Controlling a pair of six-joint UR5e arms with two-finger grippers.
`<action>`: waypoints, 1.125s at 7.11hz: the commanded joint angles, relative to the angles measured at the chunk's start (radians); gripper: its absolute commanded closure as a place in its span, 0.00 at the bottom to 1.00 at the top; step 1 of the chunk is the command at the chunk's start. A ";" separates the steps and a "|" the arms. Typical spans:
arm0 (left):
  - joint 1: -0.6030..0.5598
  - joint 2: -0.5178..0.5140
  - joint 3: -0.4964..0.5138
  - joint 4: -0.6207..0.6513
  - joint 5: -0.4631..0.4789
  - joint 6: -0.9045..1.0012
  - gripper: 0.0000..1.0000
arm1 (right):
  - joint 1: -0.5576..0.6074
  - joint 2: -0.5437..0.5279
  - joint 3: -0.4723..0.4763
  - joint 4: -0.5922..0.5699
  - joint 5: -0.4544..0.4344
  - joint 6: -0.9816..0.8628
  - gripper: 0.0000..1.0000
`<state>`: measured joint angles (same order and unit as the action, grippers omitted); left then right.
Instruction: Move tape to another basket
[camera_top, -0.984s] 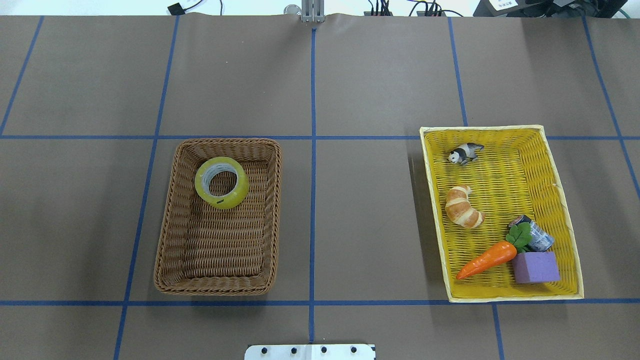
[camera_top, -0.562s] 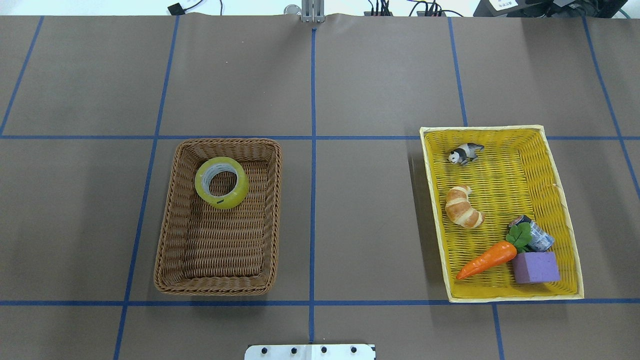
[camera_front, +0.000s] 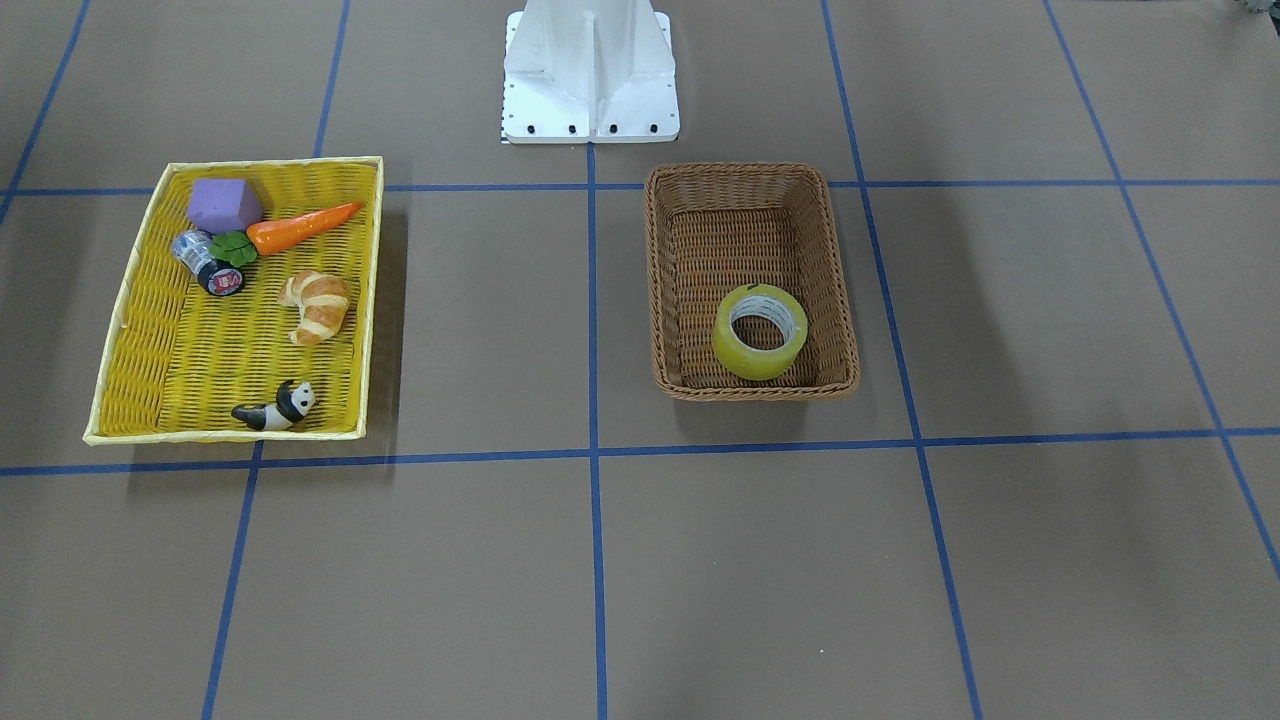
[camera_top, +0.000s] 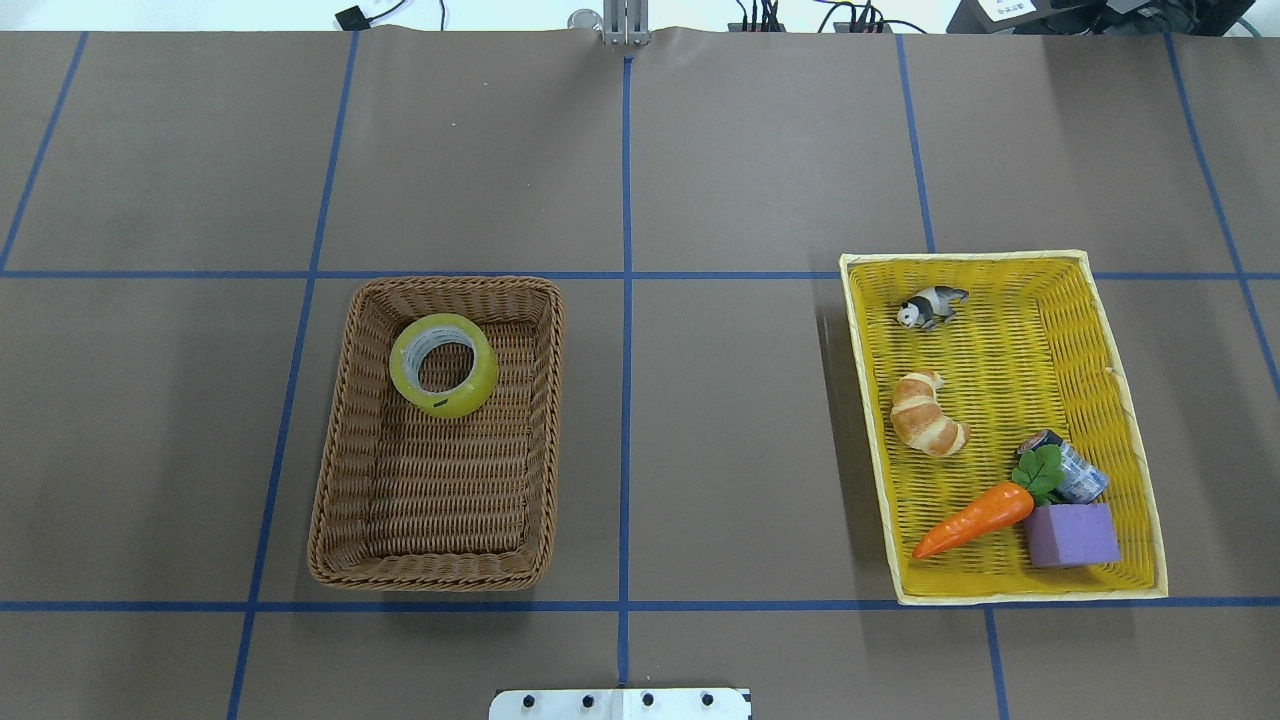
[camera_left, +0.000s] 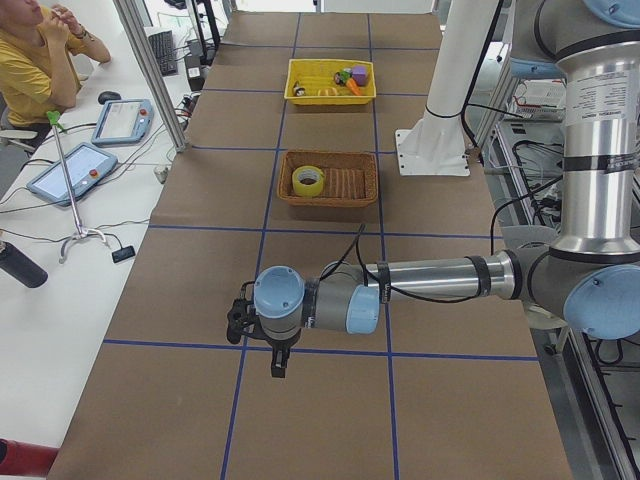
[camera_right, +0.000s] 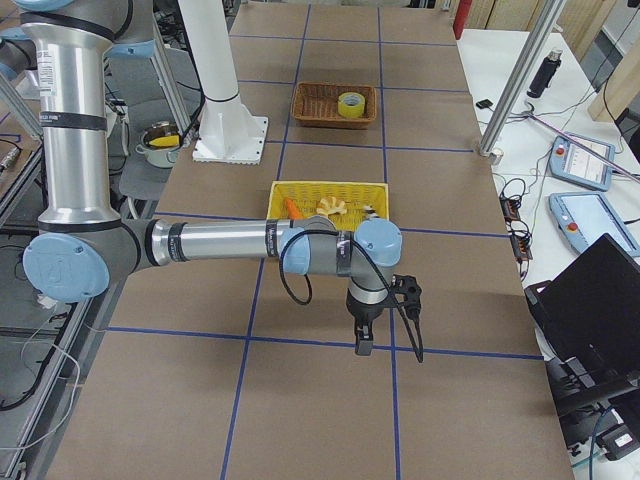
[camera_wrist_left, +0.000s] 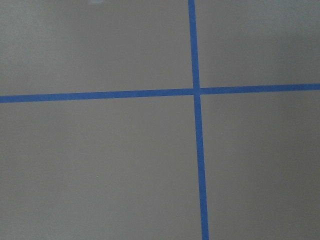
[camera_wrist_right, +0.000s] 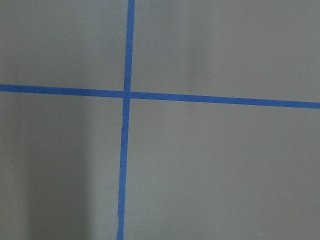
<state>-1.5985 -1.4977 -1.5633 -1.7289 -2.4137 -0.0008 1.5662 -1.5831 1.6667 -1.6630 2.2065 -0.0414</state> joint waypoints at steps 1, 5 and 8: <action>0.020 -0.003 -0.036 0.084 0.010 0.010 0.01 | 0.000 0.000 -0.001 0.000 0.001 0.000 0.00; 0.048 0.014 -0.040 0.085 0.007 0.018 0.01 | 0.000 0.000 -0.001 0.000 0.001 0.000 0.00; 0.048 0.010 -0.040 0.043 0.007 0.018 0.01 | 0.000 0.000 -0.001 0.000 0.001 0.000 0.00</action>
<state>-1.5500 -1.4912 -1.6035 -1.6668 -2.4068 0.0179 1.5662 -1.5831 1.6662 -1.6628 2.2074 -0.0414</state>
